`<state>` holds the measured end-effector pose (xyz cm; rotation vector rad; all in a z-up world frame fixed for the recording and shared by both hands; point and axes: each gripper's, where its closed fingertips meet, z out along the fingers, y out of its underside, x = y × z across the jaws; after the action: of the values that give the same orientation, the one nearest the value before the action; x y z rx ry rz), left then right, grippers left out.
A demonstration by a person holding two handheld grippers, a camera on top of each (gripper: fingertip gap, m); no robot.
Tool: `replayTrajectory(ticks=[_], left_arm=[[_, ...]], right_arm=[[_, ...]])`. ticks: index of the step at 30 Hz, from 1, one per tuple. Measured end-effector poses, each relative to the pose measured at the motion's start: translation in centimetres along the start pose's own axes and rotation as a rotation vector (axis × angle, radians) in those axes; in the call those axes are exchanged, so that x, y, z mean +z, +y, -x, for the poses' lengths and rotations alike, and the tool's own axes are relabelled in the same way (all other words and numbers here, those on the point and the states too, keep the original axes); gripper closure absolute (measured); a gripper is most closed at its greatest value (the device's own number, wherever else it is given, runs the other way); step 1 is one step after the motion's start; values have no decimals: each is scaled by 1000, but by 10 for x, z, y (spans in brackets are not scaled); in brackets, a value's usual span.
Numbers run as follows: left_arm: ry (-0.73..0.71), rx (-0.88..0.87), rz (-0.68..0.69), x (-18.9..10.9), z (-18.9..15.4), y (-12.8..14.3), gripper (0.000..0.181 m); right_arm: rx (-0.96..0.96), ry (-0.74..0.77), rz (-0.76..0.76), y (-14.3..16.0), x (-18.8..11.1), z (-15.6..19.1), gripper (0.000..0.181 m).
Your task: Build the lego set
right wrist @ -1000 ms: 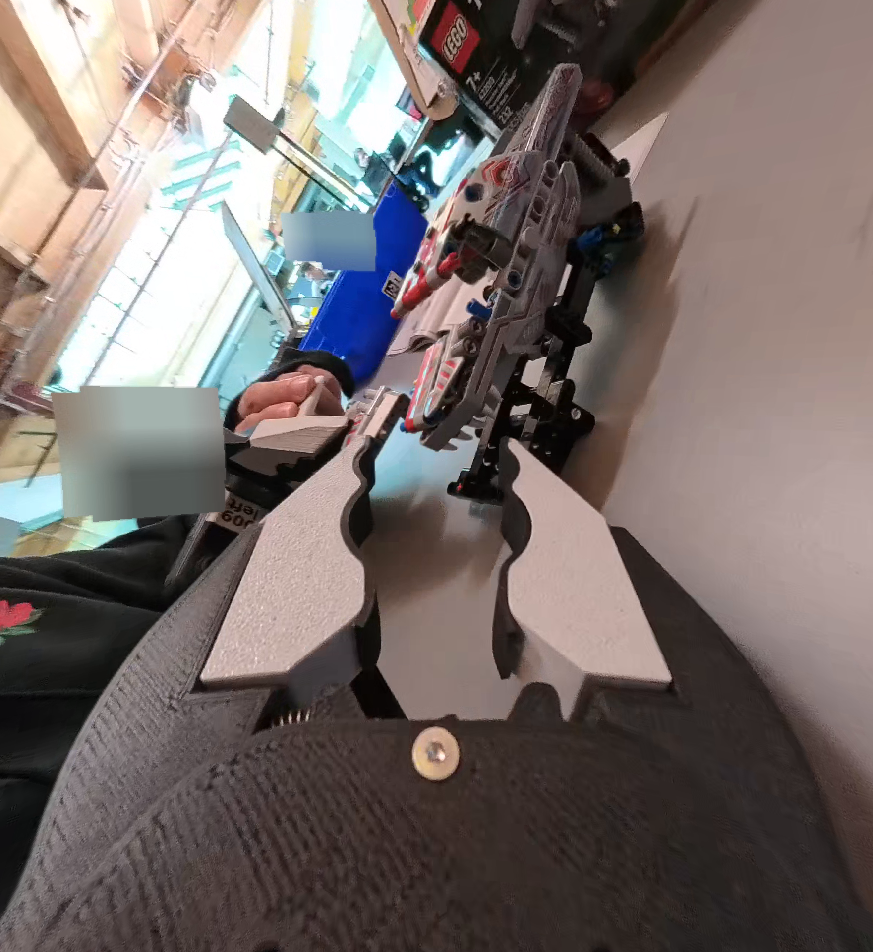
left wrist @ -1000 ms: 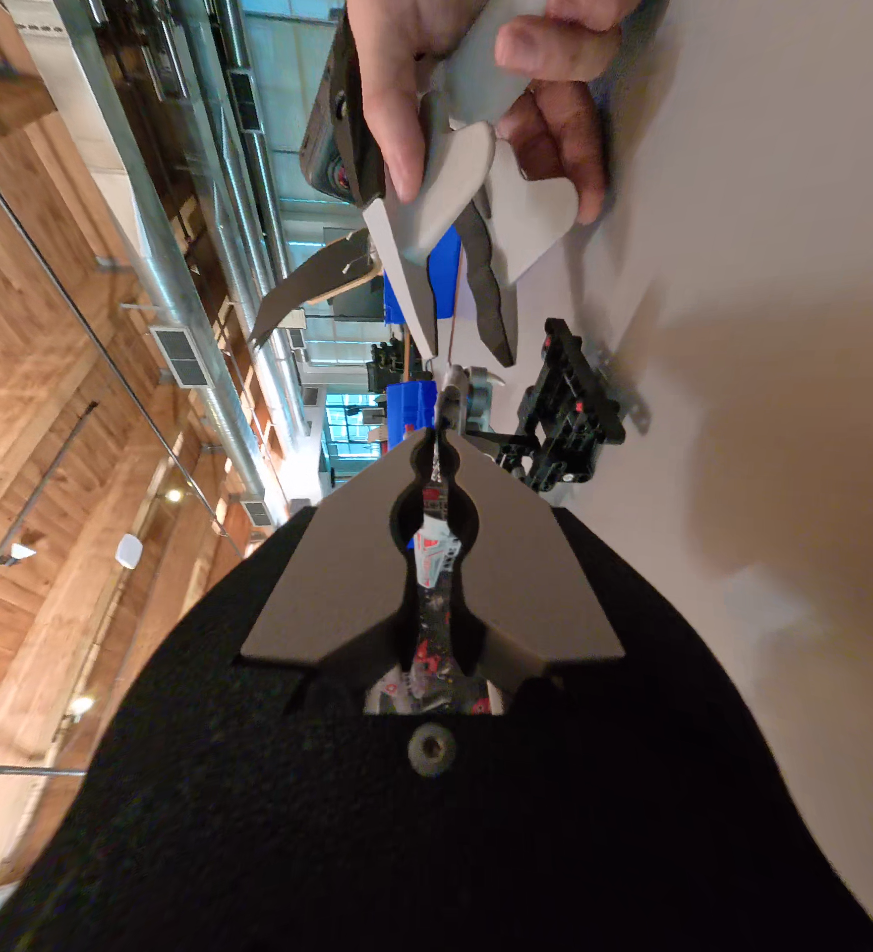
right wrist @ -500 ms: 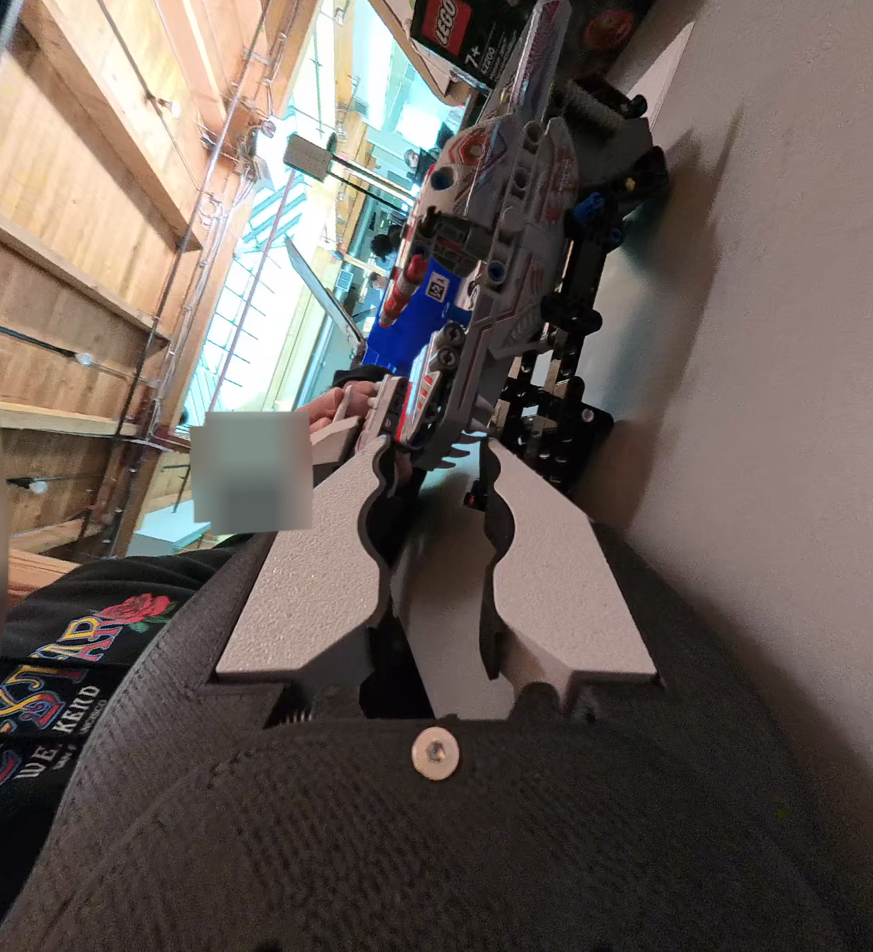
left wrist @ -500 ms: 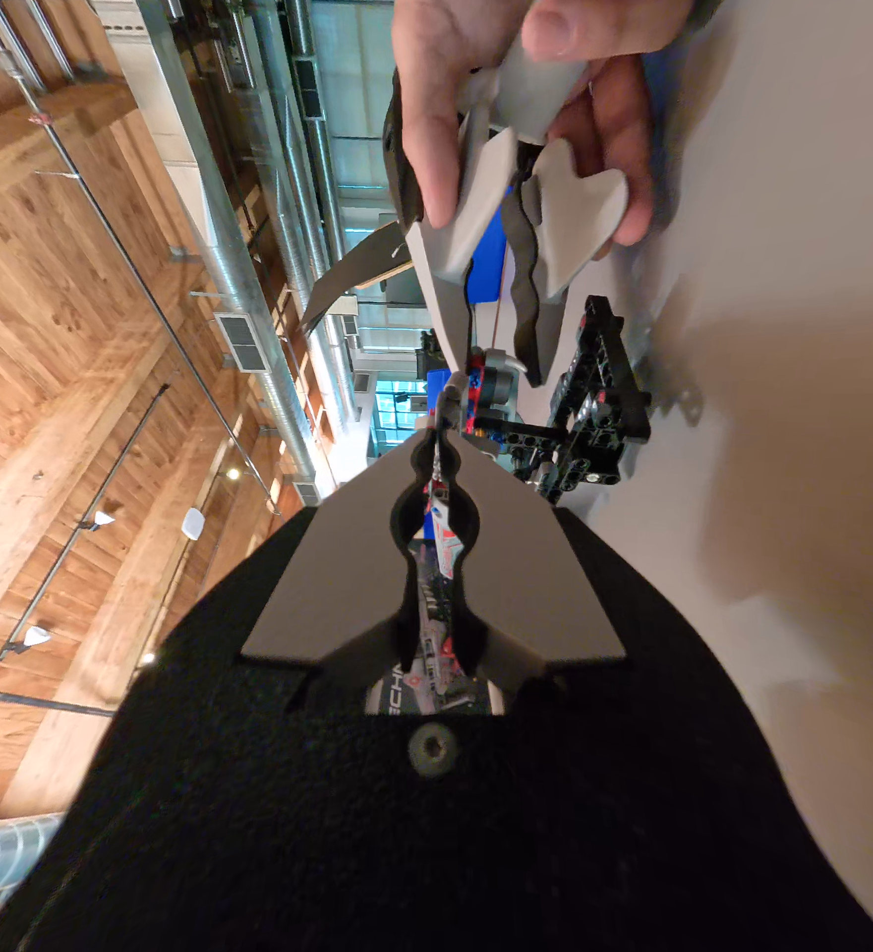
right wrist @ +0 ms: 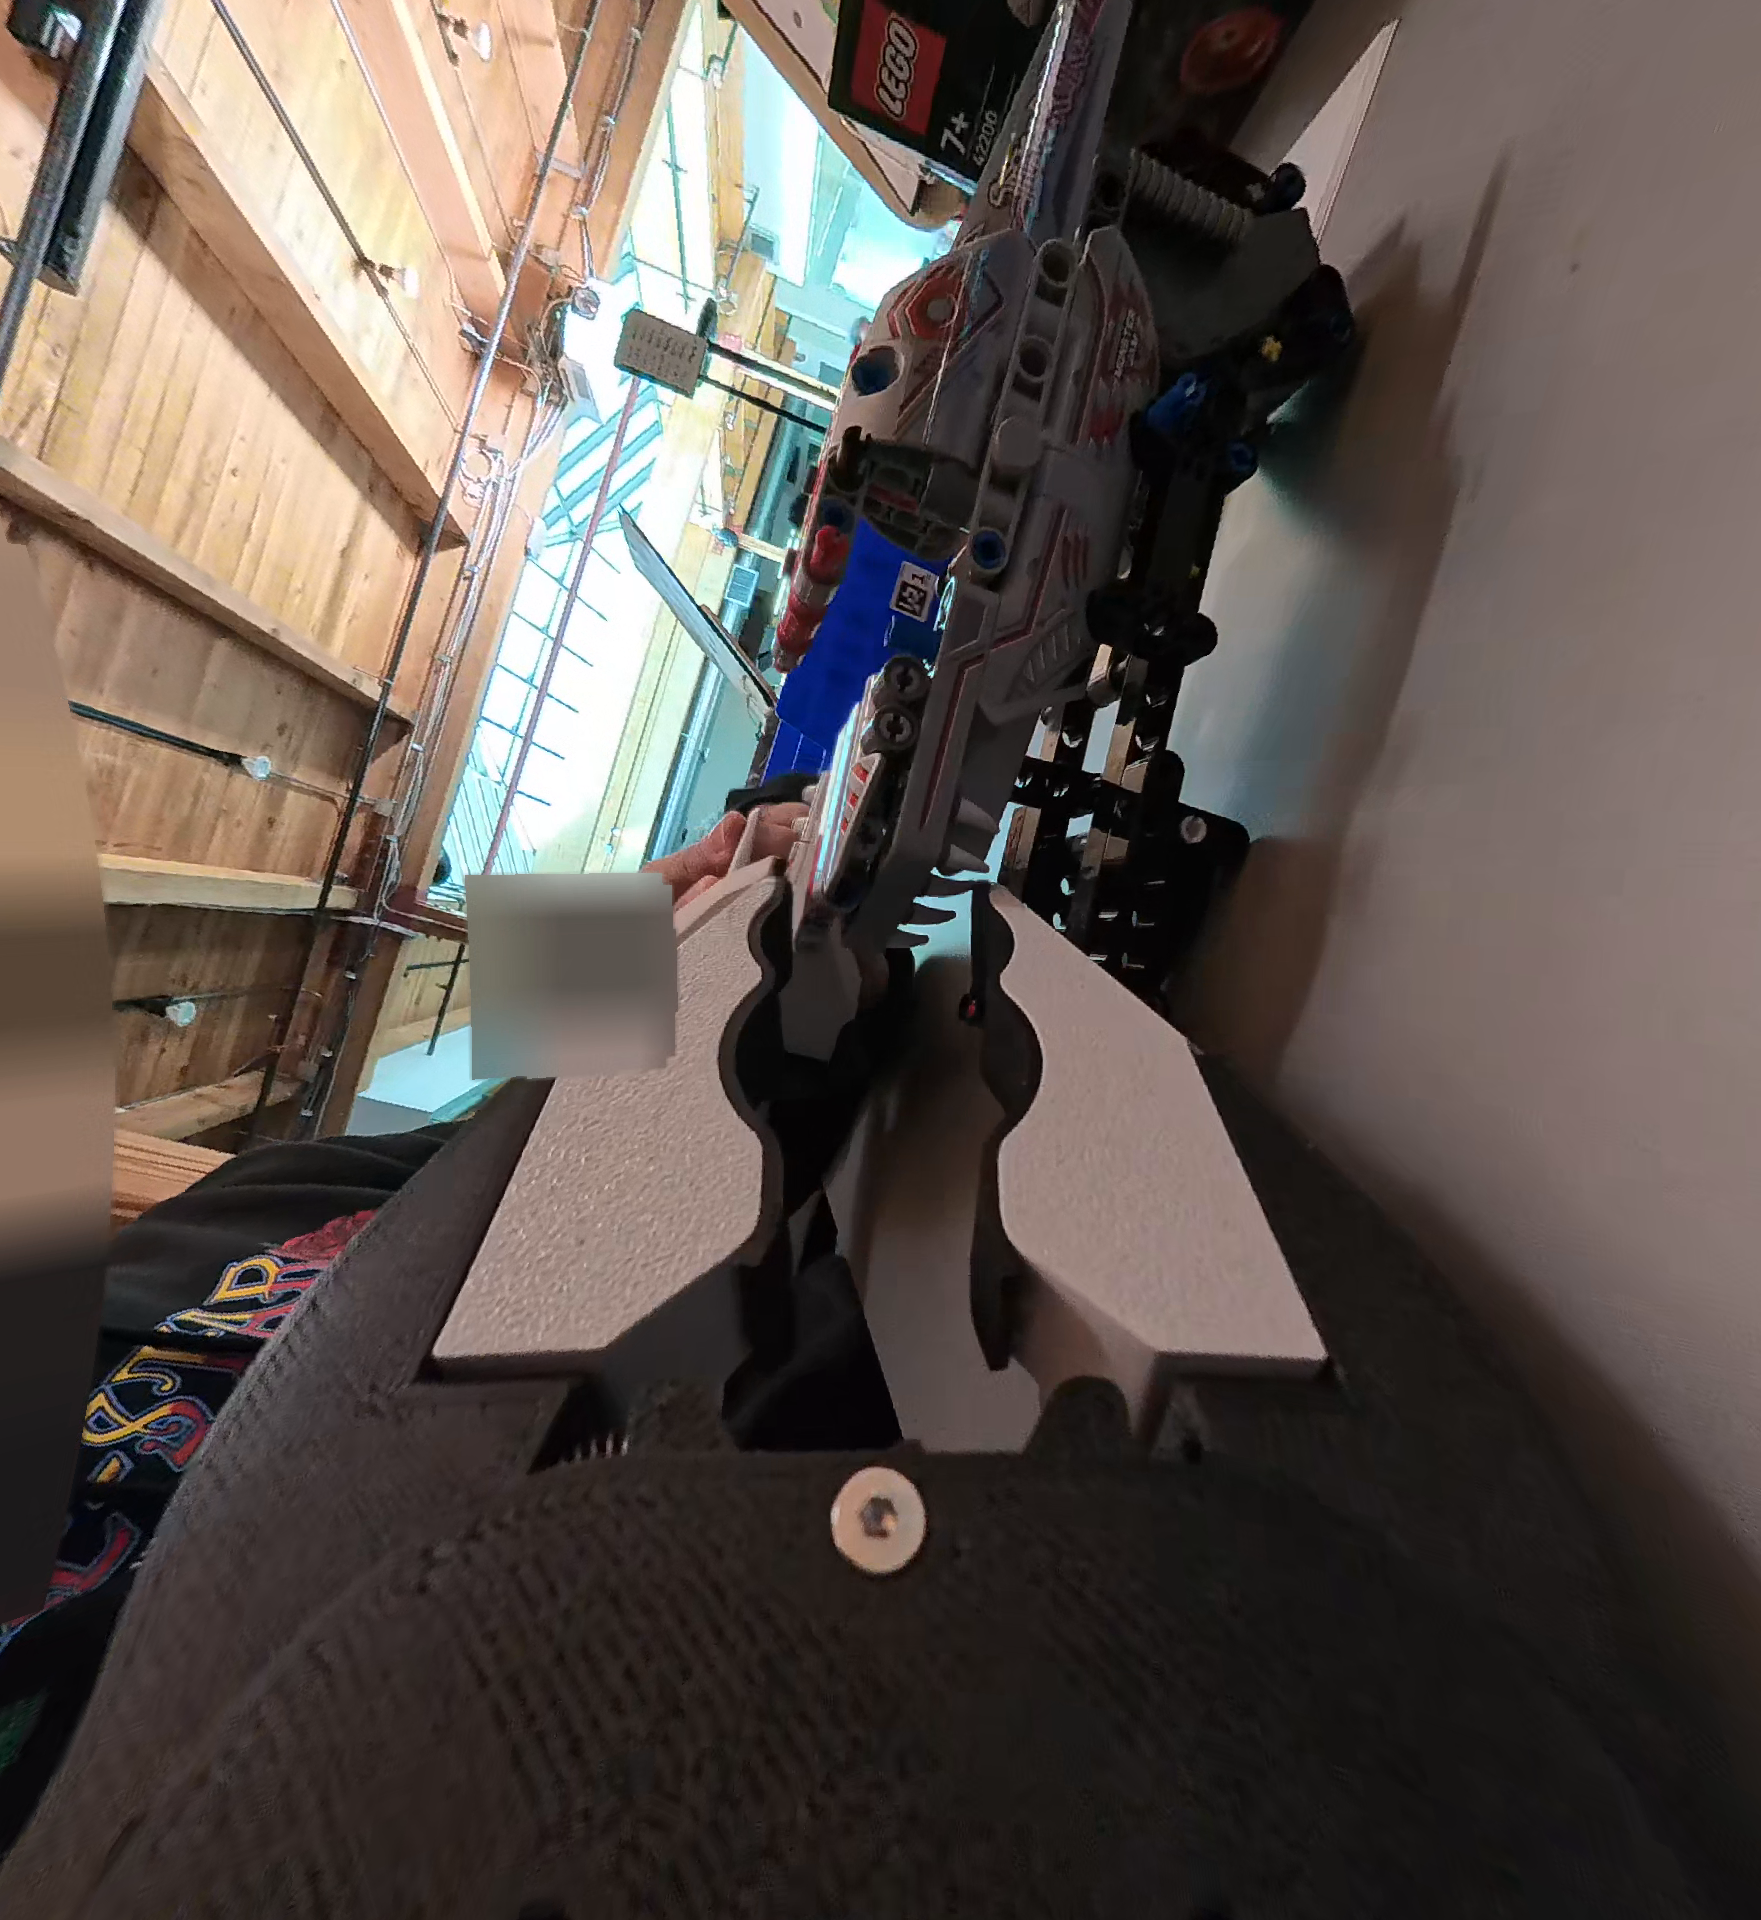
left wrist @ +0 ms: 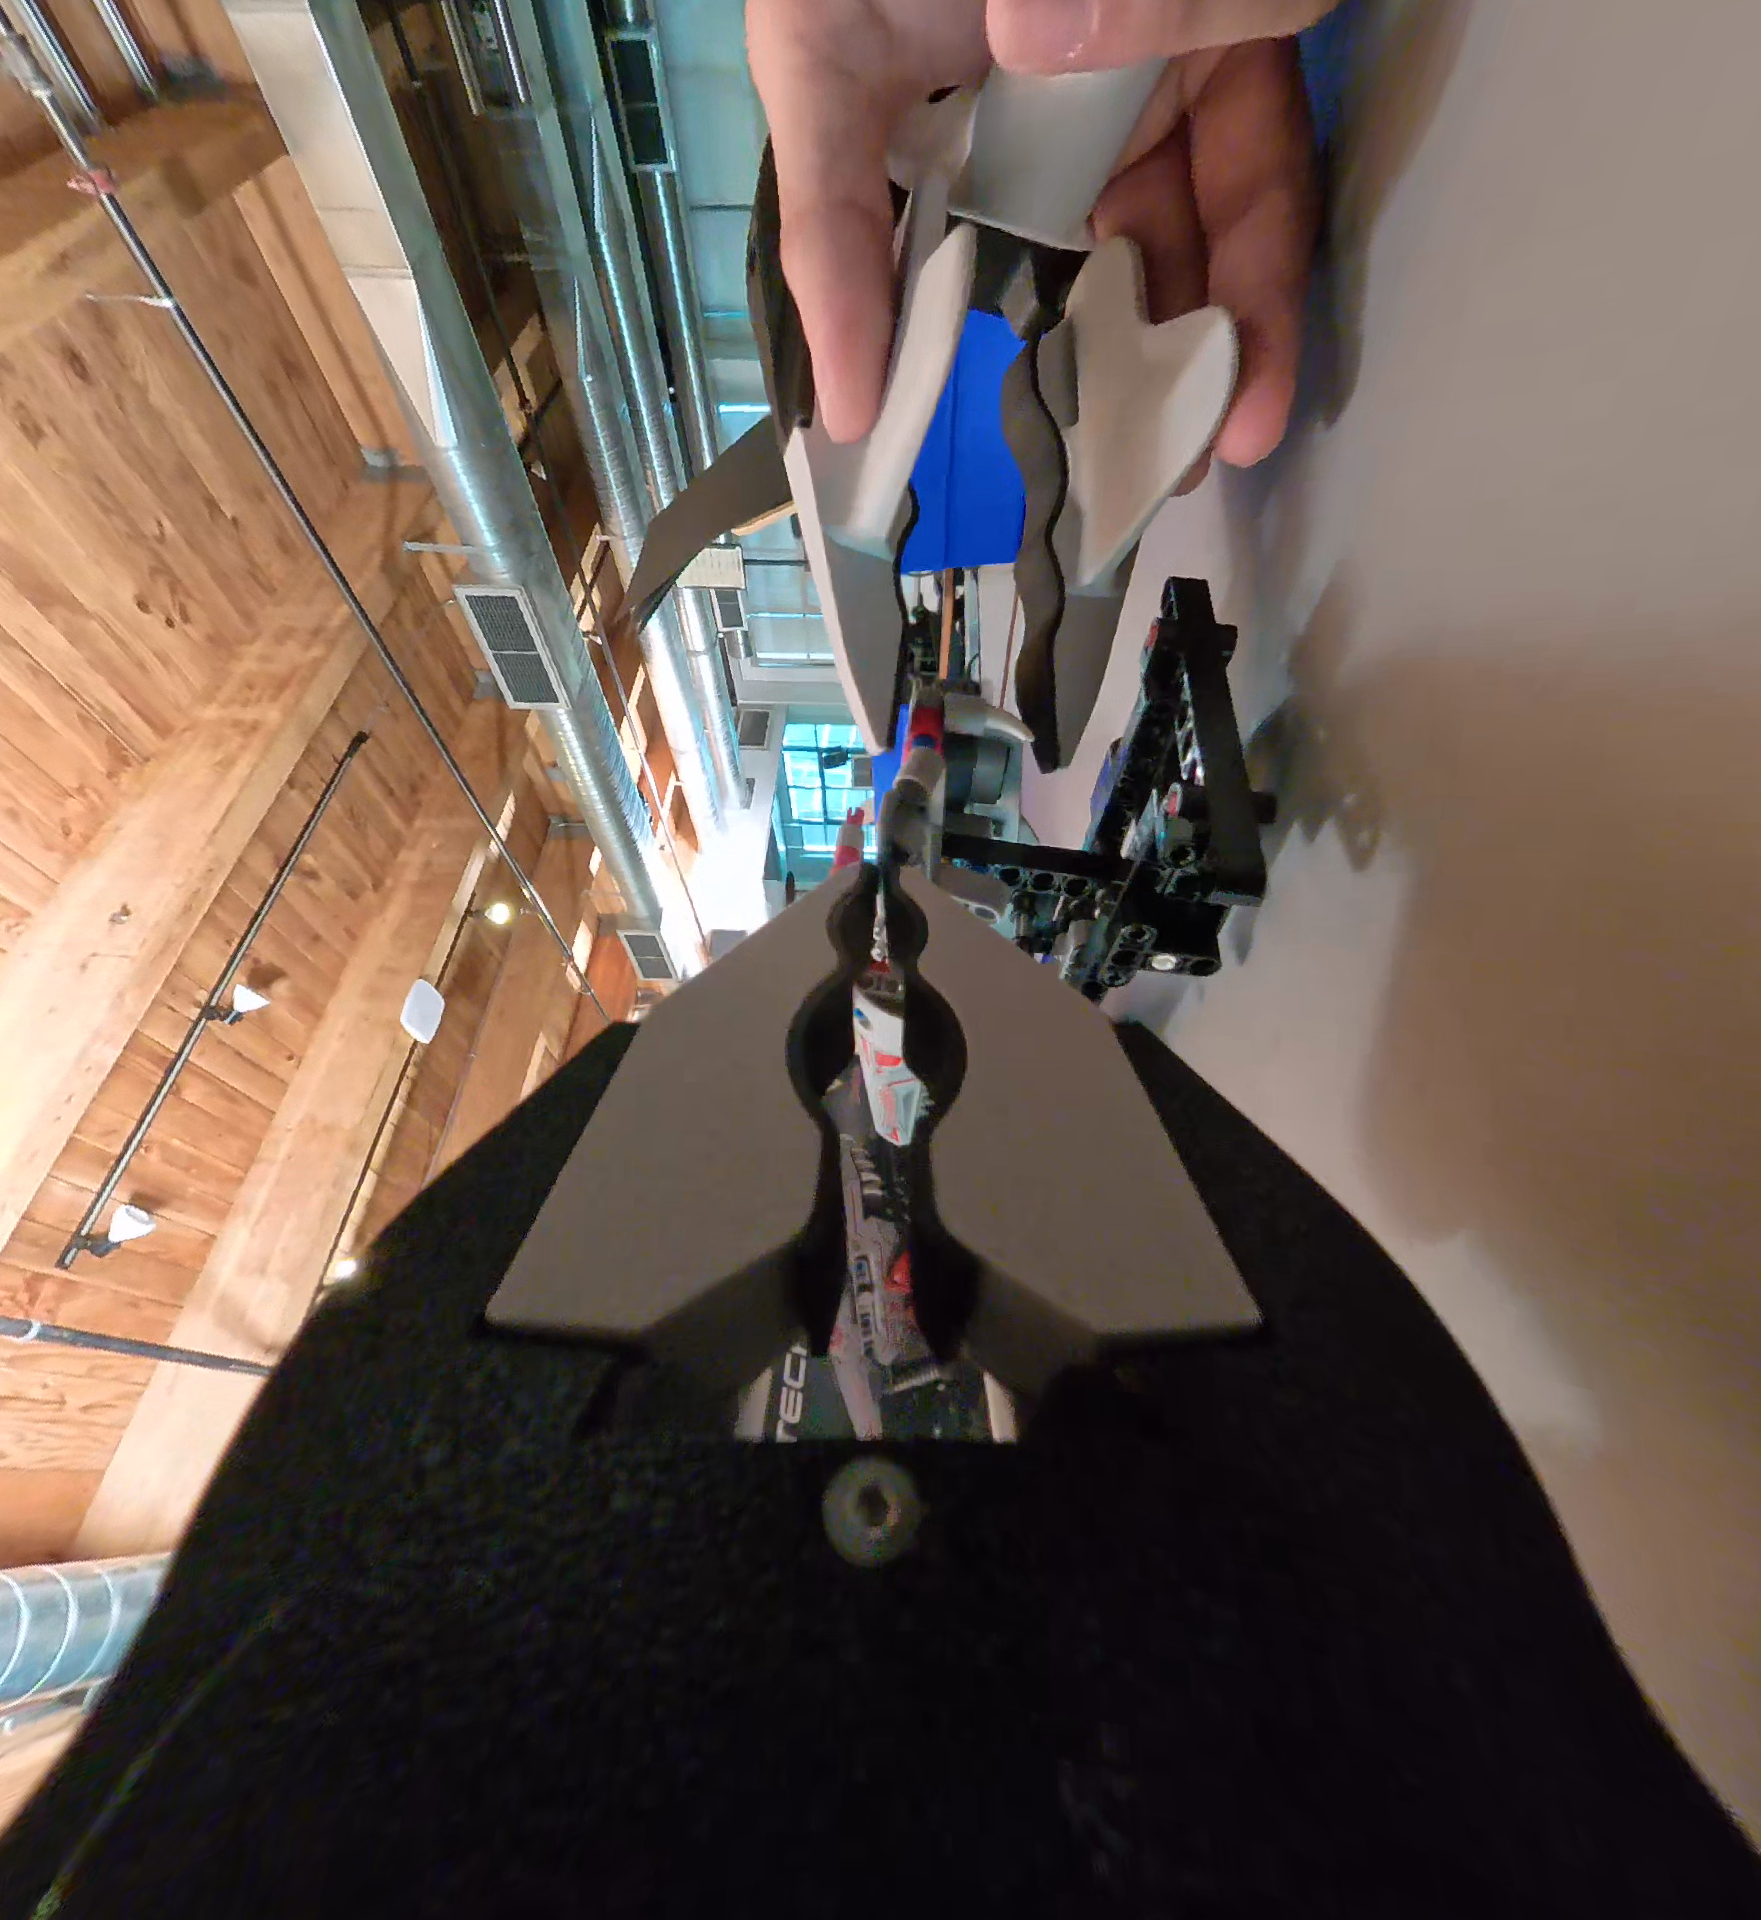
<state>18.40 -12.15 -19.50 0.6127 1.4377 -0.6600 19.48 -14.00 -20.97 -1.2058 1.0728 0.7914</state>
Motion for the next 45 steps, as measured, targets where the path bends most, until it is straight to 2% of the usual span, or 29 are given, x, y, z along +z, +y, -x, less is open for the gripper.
replayTrajectory(ticks=[5, 25, 38, 42, 45], left_arm=[[-50, 62, 31, 0, 1, -1, 181], [-120, 88, 121, 3, 6, 1, 181], [-101, 38, 153, 7, 3, 3, 181], [-98, 5, 159, 8, 7, 3, 181], [-97, 0, 159, 7, 8, 4, 181]], right_arm=[[11, -1, 13, 2, 1, -1, 152], [59, -28, 5, 0, 0, 0, 154], [71, -34, -3, -1, -1, 0, 155], [-112, 20, 17, 5, -3, 6, 141], [-433, 229, 37, 4, -16, -1, 137]])
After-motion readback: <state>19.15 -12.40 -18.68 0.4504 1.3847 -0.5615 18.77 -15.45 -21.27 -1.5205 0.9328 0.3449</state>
